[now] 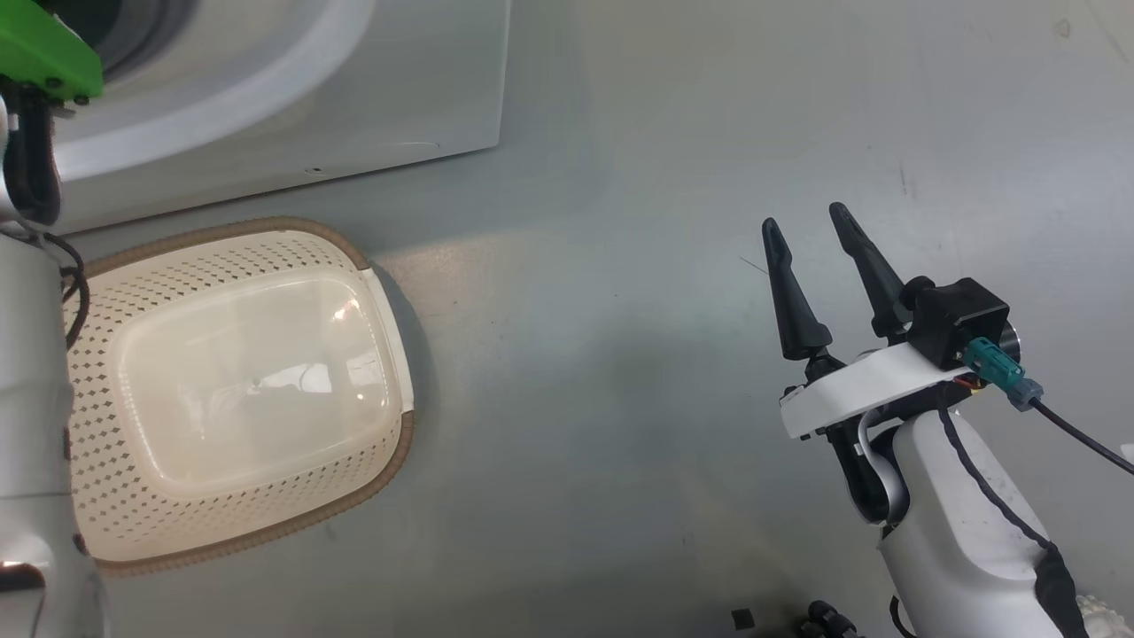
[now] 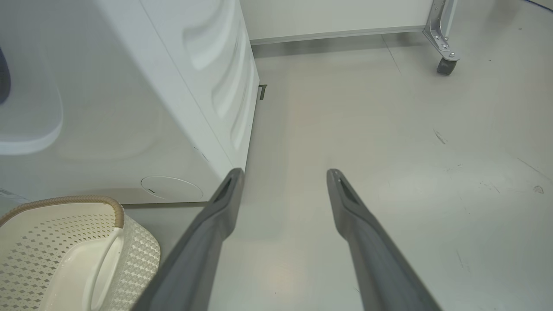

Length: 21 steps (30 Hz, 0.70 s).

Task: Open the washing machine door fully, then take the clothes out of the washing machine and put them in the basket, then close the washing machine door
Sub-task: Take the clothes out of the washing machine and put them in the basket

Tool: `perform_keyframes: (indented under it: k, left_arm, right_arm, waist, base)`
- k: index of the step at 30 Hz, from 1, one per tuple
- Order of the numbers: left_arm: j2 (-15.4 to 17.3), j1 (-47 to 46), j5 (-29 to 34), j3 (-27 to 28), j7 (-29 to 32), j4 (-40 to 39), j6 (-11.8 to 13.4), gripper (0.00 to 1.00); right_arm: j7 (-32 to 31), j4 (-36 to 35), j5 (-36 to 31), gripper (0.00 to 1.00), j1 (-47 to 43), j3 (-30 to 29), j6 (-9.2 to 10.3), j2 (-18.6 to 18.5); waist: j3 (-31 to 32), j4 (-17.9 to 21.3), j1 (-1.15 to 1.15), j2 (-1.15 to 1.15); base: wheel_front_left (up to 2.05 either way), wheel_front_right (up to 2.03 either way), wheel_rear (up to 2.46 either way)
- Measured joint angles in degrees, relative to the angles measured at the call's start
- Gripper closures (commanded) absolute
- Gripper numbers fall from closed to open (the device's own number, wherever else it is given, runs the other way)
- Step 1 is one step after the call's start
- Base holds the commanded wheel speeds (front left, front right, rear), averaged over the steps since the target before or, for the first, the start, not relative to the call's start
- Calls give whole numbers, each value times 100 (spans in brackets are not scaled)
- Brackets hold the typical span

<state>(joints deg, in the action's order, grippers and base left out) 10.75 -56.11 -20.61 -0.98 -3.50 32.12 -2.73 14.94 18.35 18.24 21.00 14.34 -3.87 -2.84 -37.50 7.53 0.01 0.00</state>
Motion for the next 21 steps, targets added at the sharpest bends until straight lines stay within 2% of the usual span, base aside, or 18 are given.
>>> perform_keyframes:
  k: [12, 21]
  left_arm:
    - [155, -683, -221, 227, 339, 519, 0, 0]
    - [371, -938, -141, 148, 654, 958, -2, 0]
  right_arm:
    - [0, -1, 159, 0, 96, 198, 7, 0]
    - [0, 4, 235, 0, 124, 246, 52, 1]
  waist:
    - [-247, 255, 0, 0]
    - [-392, 417, 0, 0]
  base:
    - [0, 0, 0]
    - [0, 0, 0]
